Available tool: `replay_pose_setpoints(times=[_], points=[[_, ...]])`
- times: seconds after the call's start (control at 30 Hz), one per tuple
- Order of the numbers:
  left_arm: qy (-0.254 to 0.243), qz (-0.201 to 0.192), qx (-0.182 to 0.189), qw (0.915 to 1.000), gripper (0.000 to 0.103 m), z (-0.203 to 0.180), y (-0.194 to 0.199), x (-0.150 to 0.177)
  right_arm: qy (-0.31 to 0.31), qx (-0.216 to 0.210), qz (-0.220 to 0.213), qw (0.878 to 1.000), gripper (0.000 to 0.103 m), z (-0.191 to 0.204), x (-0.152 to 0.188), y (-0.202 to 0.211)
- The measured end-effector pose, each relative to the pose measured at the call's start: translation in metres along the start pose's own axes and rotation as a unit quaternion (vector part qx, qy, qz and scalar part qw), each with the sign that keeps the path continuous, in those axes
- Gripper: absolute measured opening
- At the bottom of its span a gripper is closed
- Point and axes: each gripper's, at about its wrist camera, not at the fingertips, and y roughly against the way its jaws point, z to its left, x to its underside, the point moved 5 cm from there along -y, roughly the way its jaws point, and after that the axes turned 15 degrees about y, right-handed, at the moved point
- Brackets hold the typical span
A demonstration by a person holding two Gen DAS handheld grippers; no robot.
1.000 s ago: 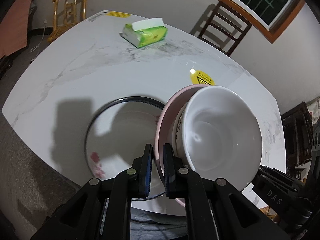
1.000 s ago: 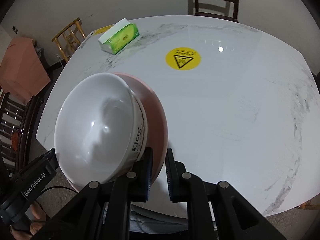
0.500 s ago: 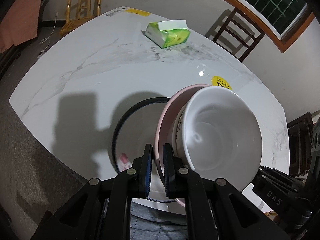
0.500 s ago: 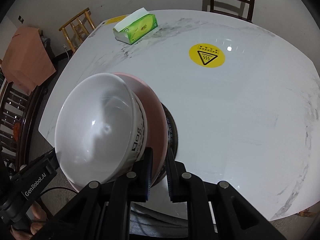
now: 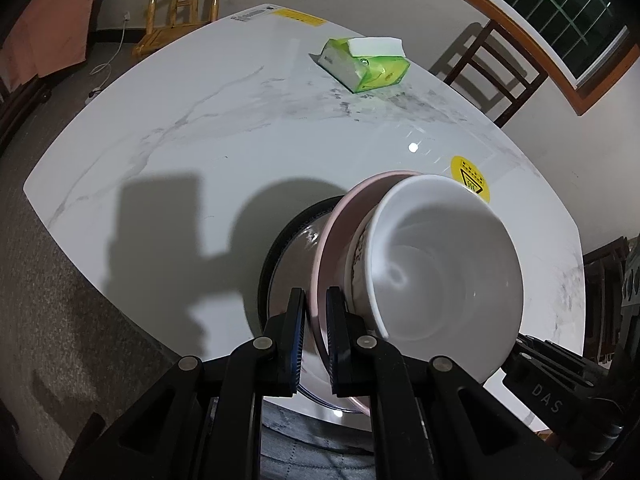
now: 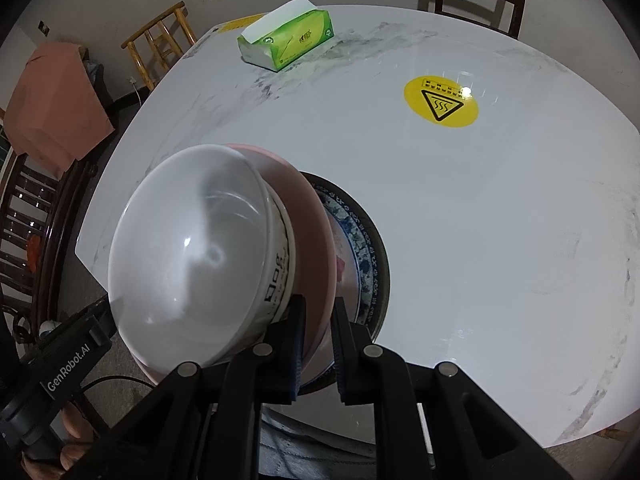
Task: Organize plates and bowls
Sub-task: 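Lift the nested pink bowl and carry it over the plate stack, then lower the pink bowl onto the plate stack and open both grippers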
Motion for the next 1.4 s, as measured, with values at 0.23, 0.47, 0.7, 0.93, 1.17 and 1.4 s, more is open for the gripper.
replay_pose_setpoints(times=[0.23, 0.47, 0.7, 0.93, 1.17, 1.4], points=[[0.0, 0.001, -0.003, 1.0, 0.006, 0.001, -0.005, -0.003, -0.001, 0.0, 0.001, 1.0, 0.013, -0.001, -0.002, -0.004], [-0.003, 0.002, -0.004, 1.0, 0.006, 0.003, -0.009, -0.004, 0.002, 0.004, -0.004, 1.0, 0.013, 0.0, -0.003, -0.007], [-0.004, 0.0, -0.003, 1.0, 0.006, 0.004, -0.01, -0.004, 0.012, 0.012, -0.009, 1.0, 0.015, 0.002, -0.003, -0.006], [-0.004, -0.004, -0.001, 1.0, 0.007, 0.005, -0.008, -0.004, 0.017, 0.024, -0.013, 0.999, 0.015, 0.002, -0.003, -0.004], [-0.009, -0.009, -0.004, 0.9999, 0.01, 0.004, -0.007, -0.003, 0.016, 0.028, -0.013, 0.999, 0.019, 0.001, -0.002, -0.003], [-0.017, -0.026, -0.01, 0.9995, 0.023, 0.007, 0.0, -0.003, 0.026, 0.05, -0.033, 0.998, 0.033, -0.002, 0.001, 0.008]])
